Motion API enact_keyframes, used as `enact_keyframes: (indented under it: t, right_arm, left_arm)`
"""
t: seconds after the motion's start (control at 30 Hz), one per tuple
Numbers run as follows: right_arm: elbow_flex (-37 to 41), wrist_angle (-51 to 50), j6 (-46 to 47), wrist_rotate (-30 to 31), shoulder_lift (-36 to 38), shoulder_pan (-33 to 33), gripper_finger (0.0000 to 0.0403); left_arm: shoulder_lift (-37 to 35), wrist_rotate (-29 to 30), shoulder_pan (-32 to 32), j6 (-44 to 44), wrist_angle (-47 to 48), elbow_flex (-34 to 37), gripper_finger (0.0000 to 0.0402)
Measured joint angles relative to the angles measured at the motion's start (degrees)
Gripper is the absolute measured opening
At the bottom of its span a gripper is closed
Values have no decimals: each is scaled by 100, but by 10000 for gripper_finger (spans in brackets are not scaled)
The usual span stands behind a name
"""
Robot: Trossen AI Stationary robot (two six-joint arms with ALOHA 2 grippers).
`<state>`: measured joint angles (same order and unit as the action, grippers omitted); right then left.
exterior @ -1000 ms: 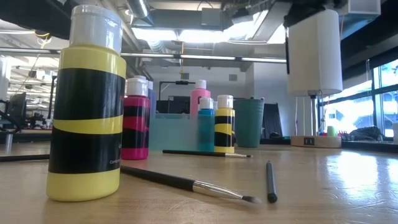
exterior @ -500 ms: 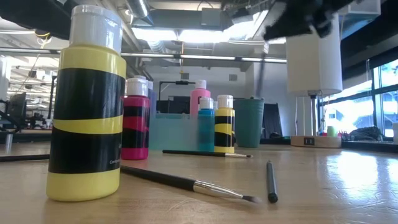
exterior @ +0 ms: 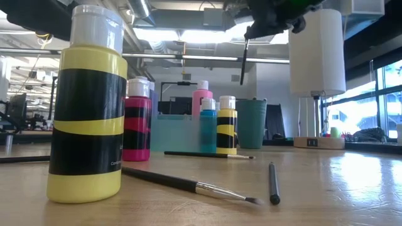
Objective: Pick & Place Paint Supplies
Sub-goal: Put the black paint brush into the dark green cup
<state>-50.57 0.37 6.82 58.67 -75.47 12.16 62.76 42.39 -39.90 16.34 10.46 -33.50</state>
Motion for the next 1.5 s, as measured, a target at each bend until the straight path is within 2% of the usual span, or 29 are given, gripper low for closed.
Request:
enact_keyframes:
  t: [0.13, 0.27, 0.4, 0.5, 0.67, 1.23, 1.33, 1.5]
  right_arm:
    - [-2, -373, 164, -103, 81, -463, 11]
    - [1, -892, 701, -572, 70, -906, 11]
    - [9, -1125, 945, -730, 6, -1213, 11]
    - [7, -1094, 933, -1086, 12, -1382, 11]
    - [7, -1099, 1075, -1452, -65, -1596, 11]
    - [165, -1134, 1434, -1935, -526, -1923, 12]
    - [165, -1133, 1422, -2258, -524, -1980, 19]
    - [165, -1133, 1557, -2462, -524, -2086, 41]
  left_arm:
    - [0, -13, 0, 1, 79, 0, 143]
    - [0, -13, 0, 82, 170, 0, 143]
    - [0, -13, 0, 173, 181, 0, 143]
    - [0, -13, 0, 240, 179, 0, 143]
    - [0, -13, 0, 243, 179, 0, 143]
    - [-2, -44, 0, 243, 181, -2, 143]
    - [-2, -46, 0, 245, 181, -2, 143]
    - [-1, -50, 0, 245, 181, -2, 143]
